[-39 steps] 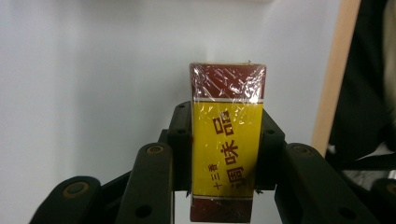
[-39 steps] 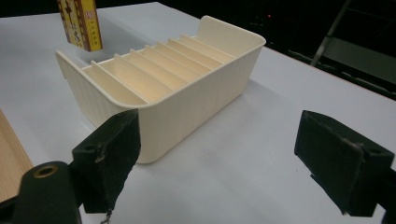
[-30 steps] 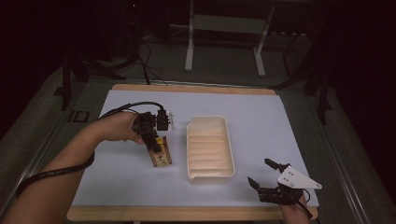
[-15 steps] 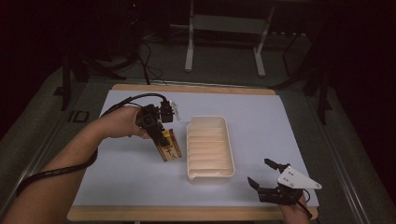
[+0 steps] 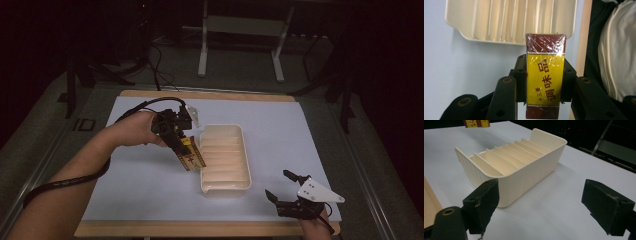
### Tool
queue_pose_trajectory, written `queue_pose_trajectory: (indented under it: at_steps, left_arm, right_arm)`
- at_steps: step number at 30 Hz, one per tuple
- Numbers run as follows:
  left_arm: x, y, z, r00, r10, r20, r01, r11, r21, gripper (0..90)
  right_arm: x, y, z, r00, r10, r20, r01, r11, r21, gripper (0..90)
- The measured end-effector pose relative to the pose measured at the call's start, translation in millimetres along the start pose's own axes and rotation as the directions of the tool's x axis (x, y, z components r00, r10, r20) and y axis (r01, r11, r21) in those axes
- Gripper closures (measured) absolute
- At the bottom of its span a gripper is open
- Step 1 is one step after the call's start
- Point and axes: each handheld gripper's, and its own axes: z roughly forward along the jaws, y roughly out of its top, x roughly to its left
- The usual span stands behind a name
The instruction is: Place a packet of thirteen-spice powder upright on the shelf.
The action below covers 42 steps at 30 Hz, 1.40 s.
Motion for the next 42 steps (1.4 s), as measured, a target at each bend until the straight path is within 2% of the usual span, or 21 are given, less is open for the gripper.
queue_pose_trajectory:
  at_steps: [4, 5, 7, 12, 13, 15, 18, 19, 20, 22, 23, 25, 26, 28, 30, 31, 32, 34, 35, 36, 42]
  left_arm:
    - [-0.5, 6.5, -3.5, 0.9995, 0.005, -0.030, -0.007, 0.9985, -0.054, 67.6]
    - [-0.5, 6.5, -3.5, 0.9995, 0.005, -0.030, -0.007, 0.9985, -0.054, 67.6]
    - [0.0, 11.3, -5.0, 0.9994, 0.010, -0.032, -0.012, 0.9954, -0.095, 67.6]
    - [-1.0, 15.6, -3.0, 0.9995, 0.015, -0.029, -0.018, 0.9933, -0.114, 67.6]
    - [-1.4, 19.4, -0.1, 0.9990, 0.029, -0.035, -0.033, 0.9897, -0.139, 67.6]
    - [-1.6, 21.0, 1.4, 0.9987, 0.030, -0.042, -0.037, 0.9855, -0.166, 67.6]
    - [-1.7, 21.8, 2.2, 0.9985, 0.037, -0.040, -0.043, 0.9837, -0.175, 67.6]
    - [-2.1, 22.4, 4.9, 0.9978, 0.039, -0.054, -0.049, 0.9763, -0.211, 67.6]
    - [-2.4, 22.1, 5.8, 0.9971, 0.037, -0.066, -0.051, 0.9732, -0.224, 67.6]
    - [-1.9, 21.0, 8.4, 0.9975, 0.033, -0.063, -0.047, 0.9686, -0.244, 67.7]
    - [-1.9, 21.0, 8.4, 0.9975, 0.033, -0.063, -0.047, 0.9686, -0.244, 67.7]
    - [-3.4, 19.2, 13.4, 0.9973, 0.020, -0.071, -0.038, 0.9626, -0.268, 67.7]
    - [-4.9, 18.2, 16.0, 0.9961, 0.018, -0.086, -0.041, 0.9597, -0.278, 67.7]
    - [-6.2, 16.1, 21.2, 0.9956, 0.016, -0.092, -0.042, 0.9573, -0.286, 67.7]
    - [-6.2, 16.1, 21.2, 0.9956, 0.016, -0.092, -0.042, 0.9573, -0.286, 67.7]
    - [-5.9, 11.2, 28.7, 0.9969, 0.006, -0.079, -0.029, 0.9560, -0.292, 67.7]
    - [-5.4, 10.0, 30.8, 0.9978, 0.007, -0.066, -0.026, 0.9575, -0.287, 67.7]
    - [-6.2, 7.1, 34.9, 0.9977, 0.013, -0.066, -0.032, 0.9569, -0.289, 67.7]
    - [-5.9, 6.1, 36.7, 0.9987, 0.013, -0.050, -0.026, 0.9578, -0.286, 67.7]
    - [-6.8, 5.1, 38.7, 0.9981, 0.021, -0.058, -0.037, 0.9562, -0.290, 67.7]
    - [-5.1, 2.8, 46.0, 0.9983, 0.026, -0.052, -0.040, 0.9616, -0.271, 67.7]
  right_arm:
    - [0.0, 0.0, -0.1, 1.0000, 0.000, -0.001, 0.000, 1.000, 0.000, 14.5]
    - [0.0, 0.0, -0.1, 1.0000, 0.000, -0.001, 0.000, 1.000, 0.000, 14.5]
    - [-0.2, -0.1, -0.3, 1.0000, 0.002, -0.001, -0.002, 1.000, -0.001, 14.5]
    - [-0.7, -0.3, -0.4, 1.0000, -0.001, -0.002, 0.001, 1.000, 0.000, 14.5]
    - [-0.7, -0.3, -0.6, 1.0000, -0.001, -0.002, 0.001, 1.000, 0.000, 14.5]
    - [-0.6, -0.3, -0.8, 1.0000, -0.002, -0.002, 0.001, 1.000, -0.002, 14.5]
    - [-0.6, -0.3, -1.1, 1.0000, -0.002, -0.002, 0.002, 1.000, -0.001, 14.5]
    - [-0.7, -0.3, -1.2, 1.0000, 0.000, -0.002, 0.000, 1.000, -0.001, 14.6]
    - [-0.8, -0.3, -1.3, 1.0000, 0.000, -0.002, 0.000, 1.000, -0.002, 14.5]
    - [-0.8, -0.4, -1.4, 1.0000, 0.001, -0.002, -0.001, 1.000, -0.002, 14.6]
    - [-0.8, -0.4, -1.4, 1.0000, 0.001, -0.002, -0.001, 1.000, -0.002, 14.6]
    - [-0.9, -0.4, -1.4, 1.0000, 0.001, -0.002, -0.001, 1.000, -0.002, 14.6]
    - [-1.0, -0.5, -1.4, 1.0000, 0.001, -0.003, -0.001, 1.000, -0.002, 14.6]
    - [-1.1, -0.5, -1.4, 1.0000, 0.001, -0.003, -0.001, 1.000, -0.002, 14.6]
    - [-1.1, -0.5, -1.4, 1.0000, 0.000, -0.003, 0.000, 1.000, -0.002, 14.6]
    - [-0.9, -0.4, -1.5, 1.0000, 0.001, -0.003, -0.001, 1.000, -0.002, 14.6]
    - [-0.8, -0.4, -1.5, 1.0000, 0.001, -0.003, -0.001, 1.000, -0.002, 14.6]
    - [-1.0, -0.5, -1.3, 1.0000, -0.001, -0.004, 0.001, 1.000, -0.001, 14.6]
    - [-1.0, -0.5, -1.2, 1.0000, -0.001, -0.004, 0.001, 1.000, -0.001, 14.6]
    - [-1.1, -0.5, -1.0, 1.0000, -0.001, -0.004, 0.001, 1.000, 0.000, 14.6]
    - [-0.4, -0.3, -0.8, 1.0000, -0.003, -0.004, 0.003, 1.000, 0.000, 14.6]
